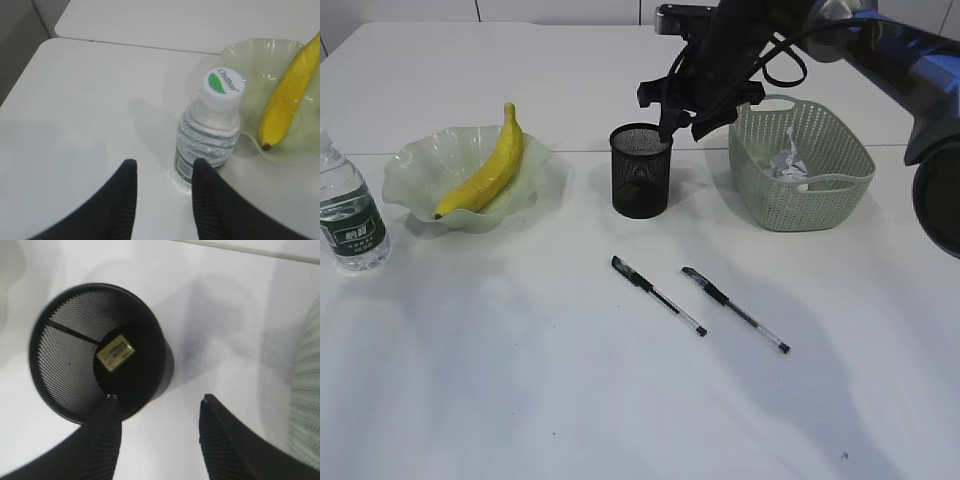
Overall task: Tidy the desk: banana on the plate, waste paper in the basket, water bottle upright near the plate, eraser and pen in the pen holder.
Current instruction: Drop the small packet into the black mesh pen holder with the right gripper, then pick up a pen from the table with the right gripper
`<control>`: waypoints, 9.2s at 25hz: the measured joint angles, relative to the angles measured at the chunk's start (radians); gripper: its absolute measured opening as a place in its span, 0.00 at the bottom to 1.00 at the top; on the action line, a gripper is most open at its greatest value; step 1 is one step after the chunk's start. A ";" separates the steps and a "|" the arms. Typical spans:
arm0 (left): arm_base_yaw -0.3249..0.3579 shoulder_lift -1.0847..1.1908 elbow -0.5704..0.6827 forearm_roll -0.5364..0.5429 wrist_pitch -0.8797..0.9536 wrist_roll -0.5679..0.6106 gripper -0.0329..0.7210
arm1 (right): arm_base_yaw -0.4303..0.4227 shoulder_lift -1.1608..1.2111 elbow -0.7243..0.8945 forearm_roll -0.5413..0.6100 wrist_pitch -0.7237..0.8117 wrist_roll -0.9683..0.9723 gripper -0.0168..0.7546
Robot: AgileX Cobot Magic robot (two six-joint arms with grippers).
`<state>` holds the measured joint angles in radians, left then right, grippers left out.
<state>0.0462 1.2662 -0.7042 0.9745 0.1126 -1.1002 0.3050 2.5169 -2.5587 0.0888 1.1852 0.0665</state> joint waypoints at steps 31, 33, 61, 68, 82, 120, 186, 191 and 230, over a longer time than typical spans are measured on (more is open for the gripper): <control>0.000 0.000 0.000 0.019 0.009 0.000 0.38 | -0.015 -0.101 0.072 0.063 0.064 -0.194 0.52; 0.000 0.000 0.000 0.023 0.017 0.000 0.38 | -0.015 -0.101 0.104 0.062 0.064 -0.194 0.52; 0.000 0.000 0.000 0.028 0.040 0.000 0.38 | -0.015 -0.272 0.574 0.003 0.056 -0.221 0.50; 0.000 0.000 0.000 0.028 0.040 0.000 0.38 | -0.015 -0.276 0.609 0.094 0.050 -0.286 0.50; 0.000 0.000 0.000 0.028 0.040 0.000 0.38 | -0.015 -0.266 0.649 0.144 0.043 -0.326 0.50; 0.000 0.000 0.000 0.028 0.042 0.000 0.37 | -0.015 -0.178 0.662 0.164 0.035 -0.465 0.50; 0.000 0.000 0.000 0.029 0.042 0.000 0.36 | -0.015 -0.144 0.662 0.160 0.033 -0.486 0.50; 0.000 0.000 0.000 0.029 0.042 0.000 0.36 | -0.015 -0.144 0.662 0.160 0.033 -0.486 0.50; 0.000 0.000 0.000 0.029 0.042 0.000 0.36 | -0.015 -0.142 0.662 0.152 0.021 -0.482 0.32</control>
<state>0.0462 1.2662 -0.7042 1.0031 0.1541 -1.1002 0.2896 2.3745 -1.8966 0.2410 1.2063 -0.4159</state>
